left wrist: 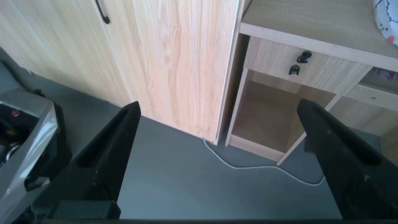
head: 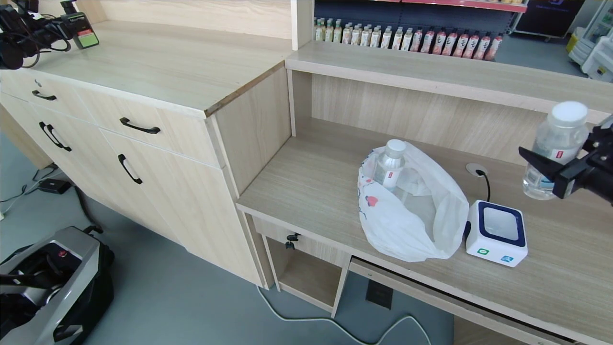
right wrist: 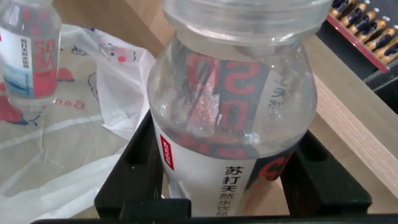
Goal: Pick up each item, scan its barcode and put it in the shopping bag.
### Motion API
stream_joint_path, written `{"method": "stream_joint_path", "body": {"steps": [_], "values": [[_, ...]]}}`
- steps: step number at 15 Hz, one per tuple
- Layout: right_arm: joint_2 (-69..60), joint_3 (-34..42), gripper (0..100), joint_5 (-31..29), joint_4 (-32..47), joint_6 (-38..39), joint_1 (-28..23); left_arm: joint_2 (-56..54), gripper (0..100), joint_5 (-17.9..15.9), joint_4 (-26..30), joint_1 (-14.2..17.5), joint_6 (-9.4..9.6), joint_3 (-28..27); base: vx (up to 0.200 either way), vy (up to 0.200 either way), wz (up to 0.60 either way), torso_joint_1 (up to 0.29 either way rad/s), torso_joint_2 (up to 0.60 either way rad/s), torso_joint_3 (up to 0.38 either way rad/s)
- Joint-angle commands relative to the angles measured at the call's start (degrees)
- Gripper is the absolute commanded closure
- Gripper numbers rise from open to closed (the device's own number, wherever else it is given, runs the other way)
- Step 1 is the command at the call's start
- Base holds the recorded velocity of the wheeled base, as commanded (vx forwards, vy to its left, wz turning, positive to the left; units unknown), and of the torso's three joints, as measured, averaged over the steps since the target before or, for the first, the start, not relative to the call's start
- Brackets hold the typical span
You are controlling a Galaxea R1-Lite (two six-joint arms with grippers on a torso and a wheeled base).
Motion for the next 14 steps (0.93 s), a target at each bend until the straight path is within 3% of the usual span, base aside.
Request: {"method": "stream_joint_path", "body": {"steps": [1, 4, 8, 12, 14], "values": [[-6.0, 0.1, 100, -0.7, 0.6, 1.9, -1.1, 0.0, 0, 0.0, 0.0, 0.0, 0.00, 0.0, 0.000, 0.000, 0.00, 0.000, 0.00, 0.000], [-6.2, -0.2, 100, -2.3, 0.9, 2.9, -1.9, 0.0, 0, 0.0, 0.0, 0.0, 0.00, 0.0, 0.000, 0.000, 0.00, 0.000, 0.00, 0.000], [-5.6, -1.3, 100, -3.9, 1.0, 7.0, -1.7, 0.0, 0, 0.0, 0.0, 0.0, 0.00, 0.0, 0.000, 0.000, 0.60, 0.002, 0.00, -0.001], [0.3, -7.1, 100, -3.9, 1.2, 21.6, -1.5, 0.0, 0, 0.0, 0.0, 0.0, 0.00, 0.0, 0.000, 0.000, 0.00, 0.000, 0.00, 0.000], [5.1, -9.0, 100, -4.2, 0.5, 22.8, -2.1, 0.0, 0, 0.0, 0.0, 0.0, 0.00, 0.0, 0.000, 0.000, 0.00, 0.000, 0.00, 0.000]]}}
